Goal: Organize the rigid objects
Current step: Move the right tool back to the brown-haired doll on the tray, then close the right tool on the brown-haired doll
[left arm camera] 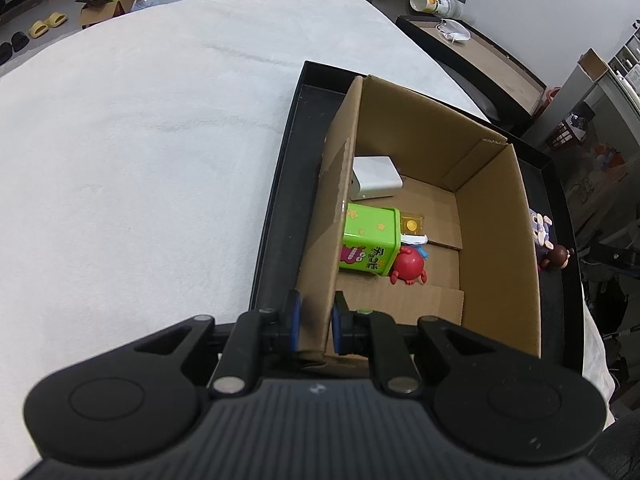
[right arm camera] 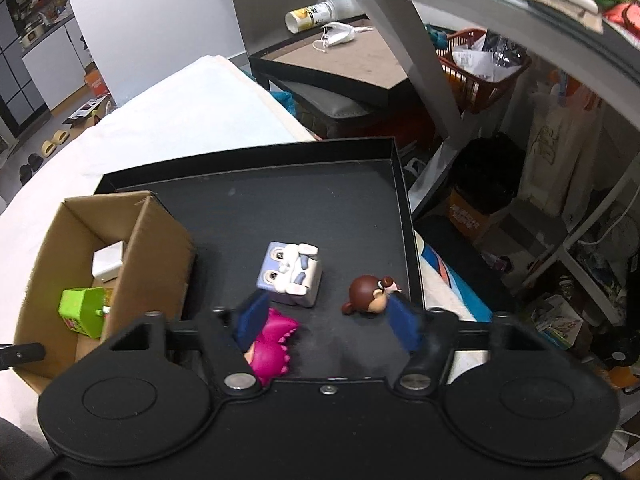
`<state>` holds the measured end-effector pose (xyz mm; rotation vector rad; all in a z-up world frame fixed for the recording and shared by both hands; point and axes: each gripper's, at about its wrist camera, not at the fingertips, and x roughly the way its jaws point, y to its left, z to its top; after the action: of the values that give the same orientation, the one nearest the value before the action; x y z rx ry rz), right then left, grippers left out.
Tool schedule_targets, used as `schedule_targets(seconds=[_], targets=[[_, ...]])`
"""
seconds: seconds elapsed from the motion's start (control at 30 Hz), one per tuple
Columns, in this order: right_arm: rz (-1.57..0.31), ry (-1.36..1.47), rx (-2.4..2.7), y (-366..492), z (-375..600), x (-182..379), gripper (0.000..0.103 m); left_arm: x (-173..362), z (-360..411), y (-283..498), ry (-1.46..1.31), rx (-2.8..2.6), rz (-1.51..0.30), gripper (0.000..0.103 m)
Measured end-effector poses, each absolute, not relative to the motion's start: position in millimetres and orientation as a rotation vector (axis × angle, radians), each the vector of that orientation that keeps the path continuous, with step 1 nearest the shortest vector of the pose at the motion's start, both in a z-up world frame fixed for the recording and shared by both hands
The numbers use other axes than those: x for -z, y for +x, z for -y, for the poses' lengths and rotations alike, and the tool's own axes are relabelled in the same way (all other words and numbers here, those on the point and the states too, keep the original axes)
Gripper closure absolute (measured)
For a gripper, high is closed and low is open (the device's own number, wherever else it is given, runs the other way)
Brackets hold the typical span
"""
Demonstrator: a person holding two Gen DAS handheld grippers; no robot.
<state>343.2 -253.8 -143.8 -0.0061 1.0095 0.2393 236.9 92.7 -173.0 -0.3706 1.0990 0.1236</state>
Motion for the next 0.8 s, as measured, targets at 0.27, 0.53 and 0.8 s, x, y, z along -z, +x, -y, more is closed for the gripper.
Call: schedule_targets(seconds=[0.27, 0.53, 0.8], targets=[[-1.022, 0.087, -0.191, 350, 272, 176, 0.054, 175, -88, 239, -0.338, -0.131, -1.119, 0.089], [-1.011, 0.082, -0.191, 362, 271, 191, 0.054, 178, -85, 241, -0.324, -0.147, -1.133, 0.089], [-1.025, 0.058, -0.191, 376, 267, 205, 0.056, 181, -82, 244, -0.309, -0.155, -1.146, 0.089]])
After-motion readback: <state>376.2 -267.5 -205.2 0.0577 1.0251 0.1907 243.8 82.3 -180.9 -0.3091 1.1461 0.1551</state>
